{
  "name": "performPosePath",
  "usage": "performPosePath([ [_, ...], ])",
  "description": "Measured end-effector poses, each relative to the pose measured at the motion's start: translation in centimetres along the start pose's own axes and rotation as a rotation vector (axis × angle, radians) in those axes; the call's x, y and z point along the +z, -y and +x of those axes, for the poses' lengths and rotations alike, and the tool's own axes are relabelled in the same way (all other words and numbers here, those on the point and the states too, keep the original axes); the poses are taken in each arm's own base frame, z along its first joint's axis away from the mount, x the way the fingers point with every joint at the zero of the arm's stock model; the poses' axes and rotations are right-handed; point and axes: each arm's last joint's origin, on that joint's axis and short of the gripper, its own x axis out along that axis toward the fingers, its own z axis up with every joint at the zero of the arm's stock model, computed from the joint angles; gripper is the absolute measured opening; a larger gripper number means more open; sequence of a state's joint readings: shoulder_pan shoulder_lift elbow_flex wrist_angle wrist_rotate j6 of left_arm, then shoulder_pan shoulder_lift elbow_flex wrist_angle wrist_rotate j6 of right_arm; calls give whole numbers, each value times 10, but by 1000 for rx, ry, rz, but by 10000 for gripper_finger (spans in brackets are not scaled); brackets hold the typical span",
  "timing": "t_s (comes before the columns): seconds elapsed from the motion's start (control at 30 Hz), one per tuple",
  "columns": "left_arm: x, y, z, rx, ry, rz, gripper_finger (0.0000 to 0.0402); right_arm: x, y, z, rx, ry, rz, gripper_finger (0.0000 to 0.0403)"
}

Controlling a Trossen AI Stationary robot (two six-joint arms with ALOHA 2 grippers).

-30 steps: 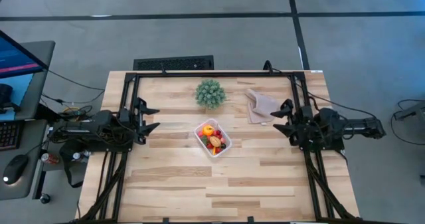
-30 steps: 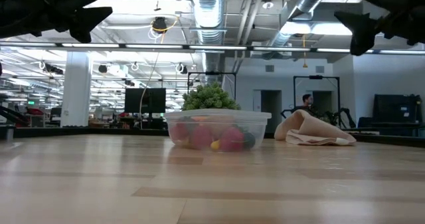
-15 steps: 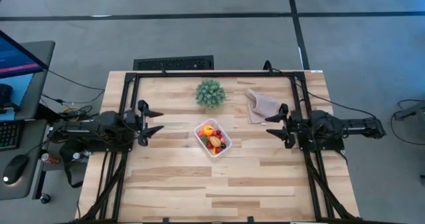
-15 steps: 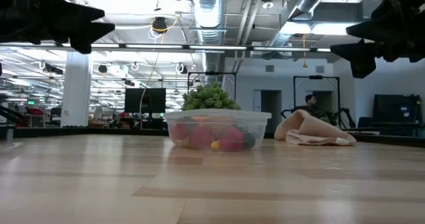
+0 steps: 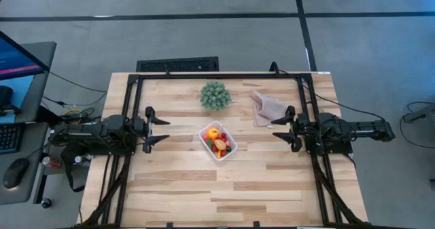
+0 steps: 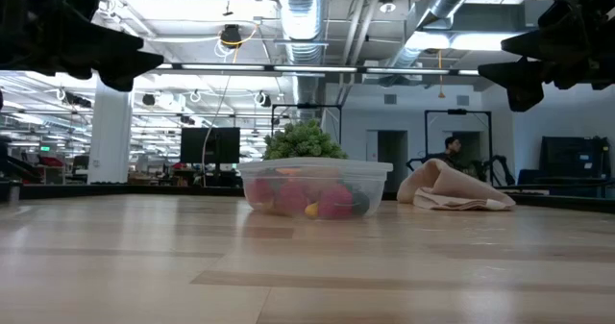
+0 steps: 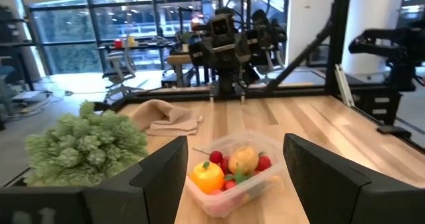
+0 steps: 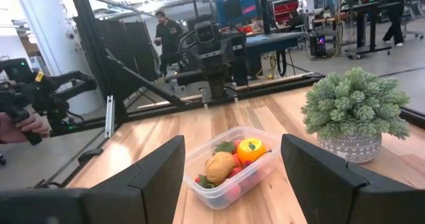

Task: Pick and placing Produce into tupperware
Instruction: Return to Home Position

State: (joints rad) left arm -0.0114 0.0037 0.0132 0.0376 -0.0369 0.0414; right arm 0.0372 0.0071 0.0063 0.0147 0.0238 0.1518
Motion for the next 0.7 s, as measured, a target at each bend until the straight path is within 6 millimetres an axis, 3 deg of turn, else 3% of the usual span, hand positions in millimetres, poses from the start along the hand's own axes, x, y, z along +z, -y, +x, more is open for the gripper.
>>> performPosePath([
  [0.7,-2,1,0,-31,-12,43,240,0,0,0,0,-1,-2,244],
])
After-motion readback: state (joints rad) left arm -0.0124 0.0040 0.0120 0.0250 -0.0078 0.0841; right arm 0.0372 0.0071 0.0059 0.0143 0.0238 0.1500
